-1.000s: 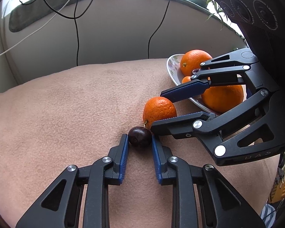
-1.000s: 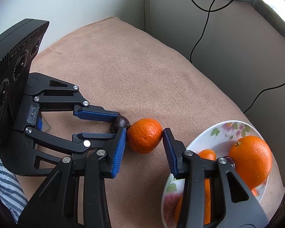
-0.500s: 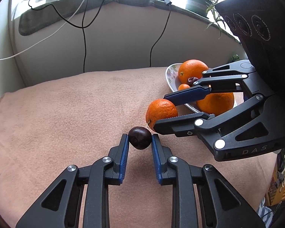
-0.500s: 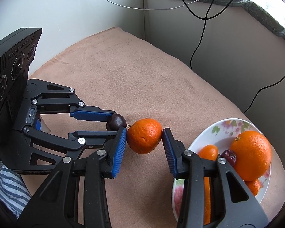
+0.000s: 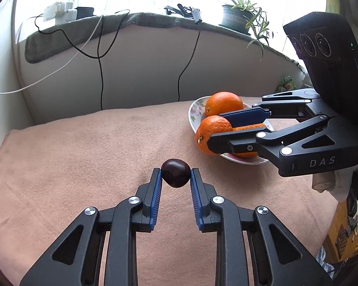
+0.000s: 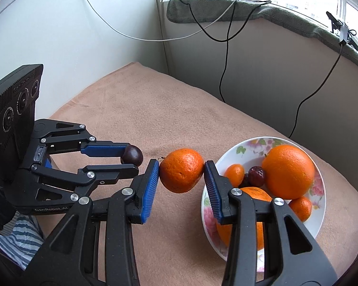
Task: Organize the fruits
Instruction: 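Carry the mandarin over the plate with the right gripper while the left gripper carries the plum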
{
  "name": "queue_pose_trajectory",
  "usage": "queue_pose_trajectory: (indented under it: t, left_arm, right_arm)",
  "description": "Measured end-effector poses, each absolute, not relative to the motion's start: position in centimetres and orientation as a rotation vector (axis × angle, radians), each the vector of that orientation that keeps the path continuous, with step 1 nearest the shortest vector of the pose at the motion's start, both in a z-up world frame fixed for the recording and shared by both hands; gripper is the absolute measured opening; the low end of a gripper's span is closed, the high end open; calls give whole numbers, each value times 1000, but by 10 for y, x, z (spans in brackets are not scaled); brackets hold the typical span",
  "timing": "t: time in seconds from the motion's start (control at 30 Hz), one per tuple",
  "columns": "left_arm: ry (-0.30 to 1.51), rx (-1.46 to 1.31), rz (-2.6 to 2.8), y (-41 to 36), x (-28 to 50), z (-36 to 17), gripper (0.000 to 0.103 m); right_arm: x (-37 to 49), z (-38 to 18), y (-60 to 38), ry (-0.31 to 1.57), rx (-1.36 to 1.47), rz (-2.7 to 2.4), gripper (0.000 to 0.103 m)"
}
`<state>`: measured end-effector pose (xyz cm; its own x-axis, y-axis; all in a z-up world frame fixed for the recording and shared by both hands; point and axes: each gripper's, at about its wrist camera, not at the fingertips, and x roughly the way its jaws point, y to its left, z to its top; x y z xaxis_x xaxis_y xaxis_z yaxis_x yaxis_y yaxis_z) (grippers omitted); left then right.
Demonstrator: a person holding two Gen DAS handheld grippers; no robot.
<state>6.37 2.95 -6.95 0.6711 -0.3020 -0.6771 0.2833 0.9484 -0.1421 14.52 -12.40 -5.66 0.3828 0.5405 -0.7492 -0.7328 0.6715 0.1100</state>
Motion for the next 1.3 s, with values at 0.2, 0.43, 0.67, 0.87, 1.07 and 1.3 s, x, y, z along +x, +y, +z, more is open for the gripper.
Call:
queue_pose_trajectory:
  t: [0.2, 0.43, 0.67, 0.87, 1.07, 1.3]
  left_arm:
    - [738, -31, -344, 17, 62, -62, 22]
    - [720, -46, -361, 10, 61, -55, 22]
    - [716, -59, -370, 3, 68, -53, 22]
    - [711, -59, -381, -4, 72, -51, 22]
    - [710, -63, -389, -9, 79, -50, 22]
    - [723, -65, -406, -17, 89, -54, 22]
  right_arm:
    - [139, -53, -156, 837, -185, 773, 41]
    - [132, -48, -189, 808, -101, 722, 41]
    - [127, -41, -220, 776, -10, 699, 41]
    - [128, -41, -239, 755, 25, 637, 41]
    - [131, -44, -262, 743, 39, 579, 41]
    - [147, -51, -277, 750, 57, 536, 41]
